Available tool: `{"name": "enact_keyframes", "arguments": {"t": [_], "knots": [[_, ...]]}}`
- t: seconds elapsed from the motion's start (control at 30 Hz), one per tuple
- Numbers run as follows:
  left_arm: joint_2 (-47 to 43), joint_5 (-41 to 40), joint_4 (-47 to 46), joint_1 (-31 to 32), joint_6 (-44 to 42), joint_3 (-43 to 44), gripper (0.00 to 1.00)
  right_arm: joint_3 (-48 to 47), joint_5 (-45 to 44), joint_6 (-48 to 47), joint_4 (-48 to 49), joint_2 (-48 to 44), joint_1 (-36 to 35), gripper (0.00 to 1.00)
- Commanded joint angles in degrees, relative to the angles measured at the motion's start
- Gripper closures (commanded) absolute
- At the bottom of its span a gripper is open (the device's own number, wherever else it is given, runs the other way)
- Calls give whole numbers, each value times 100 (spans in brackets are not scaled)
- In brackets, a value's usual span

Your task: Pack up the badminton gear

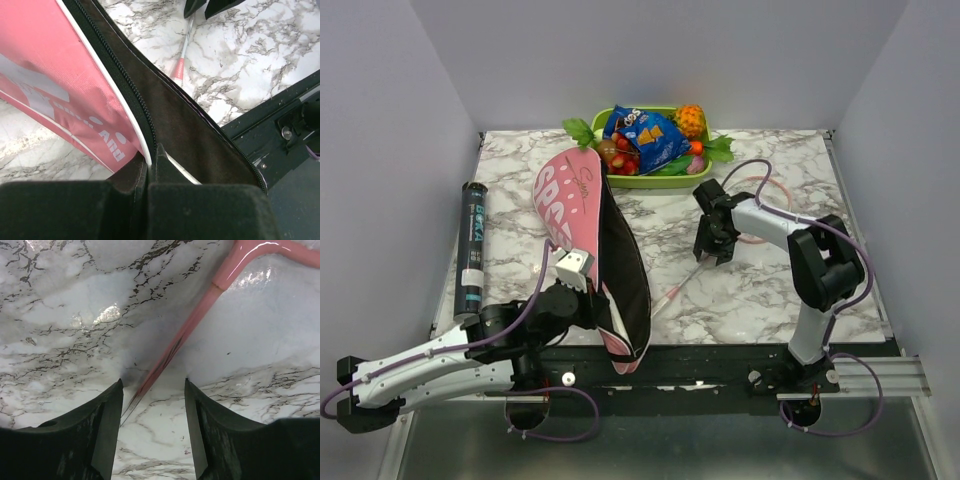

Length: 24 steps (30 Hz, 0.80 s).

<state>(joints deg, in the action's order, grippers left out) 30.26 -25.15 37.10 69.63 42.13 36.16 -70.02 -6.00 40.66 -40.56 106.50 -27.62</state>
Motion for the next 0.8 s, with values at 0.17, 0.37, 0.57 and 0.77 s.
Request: {"name": "enact_keyframes", "arguments": {"t": [0.17, 0.37, 0.57, 0.77], "knots": [[-275, -175, 218, 42, 120, 365, 100, -144, -463, -40, 48, 530, 46, 96], [-302, -210, 254, 42, 129, 260, 100, 243, -849, -365, 92, 30, 46, 99], [-275, -157, 113, 34, 6, 172, 100, 296, -1289, -437, -373, -744, 46, 99], [-301, -113, 52, 42, -135, 137, 100, 243, -1738, -129, -1049, -1605, 46, 99]]}}
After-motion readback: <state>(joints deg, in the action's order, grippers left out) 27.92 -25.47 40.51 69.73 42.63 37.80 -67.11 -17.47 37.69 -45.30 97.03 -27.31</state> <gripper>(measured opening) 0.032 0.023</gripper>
